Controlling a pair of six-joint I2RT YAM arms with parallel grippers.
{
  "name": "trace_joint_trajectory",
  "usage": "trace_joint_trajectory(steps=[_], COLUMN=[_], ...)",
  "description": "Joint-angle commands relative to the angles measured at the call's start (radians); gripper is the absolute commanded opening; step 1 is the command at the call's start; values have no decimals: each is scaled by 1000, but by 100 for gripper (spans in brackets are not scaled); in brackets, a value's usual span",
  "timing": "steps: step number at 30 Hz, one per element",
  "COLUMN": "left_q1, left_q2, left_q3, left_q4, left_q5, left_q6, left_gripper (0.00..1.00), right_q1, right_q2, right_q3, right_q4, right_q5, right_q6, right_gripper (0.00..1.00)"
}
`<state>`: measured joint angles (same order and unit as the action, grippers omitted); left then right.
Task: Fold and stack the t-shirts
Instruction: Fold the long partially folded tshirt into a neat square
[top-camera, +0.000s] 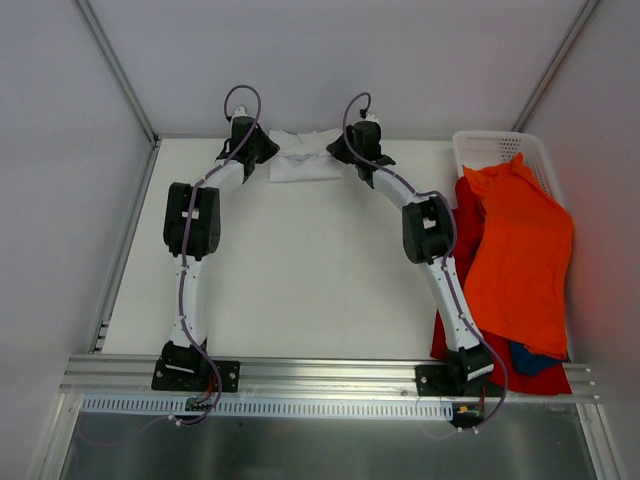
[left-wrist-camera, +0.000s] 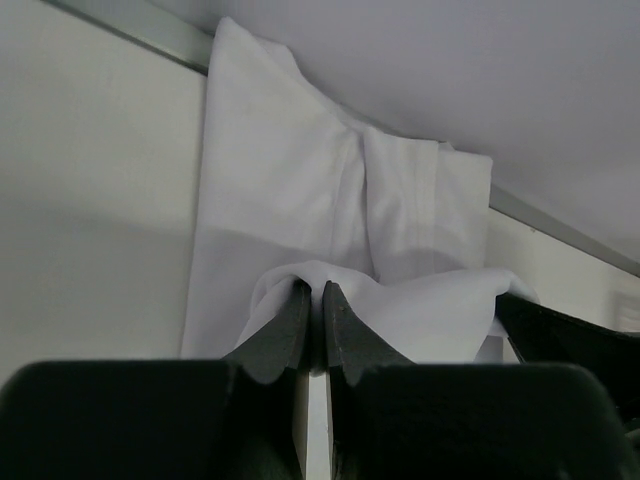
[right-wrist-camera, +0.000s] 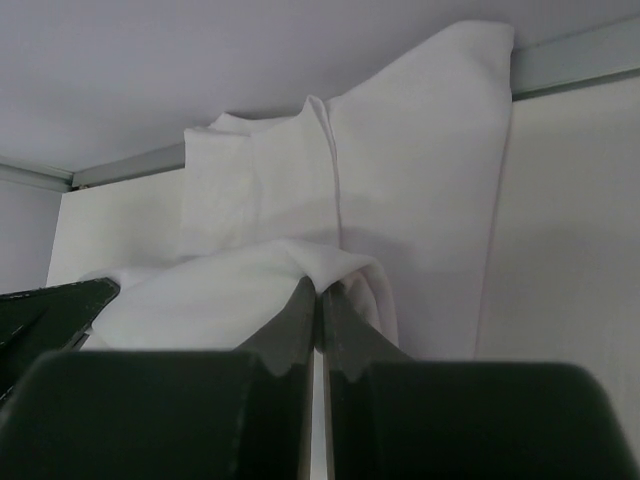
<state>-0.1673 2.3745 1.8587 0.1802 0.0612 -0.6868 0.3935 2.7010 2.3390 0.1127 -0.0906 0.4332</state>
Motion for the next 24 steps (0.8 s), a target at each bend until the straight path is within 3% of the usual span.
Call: trace_joint_trajectory(steps=[1,8,17,19,20,21,22,23,24], left_q1=[28,66,69,69,69,71,71,71,72], left_q2=[25,152,291,305,318,322,328,336,338], left_q3=[57,166,330,349,359,364,370,376,375], left_q4=[168,362,439,449,453,458,459,459,462], left_q5=[46,183,203,193,192,184,184,183,177], left_q6=[21,-37,-56,-54,-54,-57,-57,-57,-54], left_gripper=[2,4,13,23,29,41,76,97,99], right_q1=[2,13,19,21,21,21,22,24,24], right_q2=[-1,17,29,37,37,39,39,39,39], right_q3=[72,62,59,59,57,49,45,43,37], right_q4=[180,321,404,406,404,404,403,401,401], right_q5=[55,126,187,195,201,204,207,218,221], right_q6=[6,-16,-68,-71,-71,-70,-70,-70,-74], right_gripper=[1,1,2,19,35,87,99,100,100])
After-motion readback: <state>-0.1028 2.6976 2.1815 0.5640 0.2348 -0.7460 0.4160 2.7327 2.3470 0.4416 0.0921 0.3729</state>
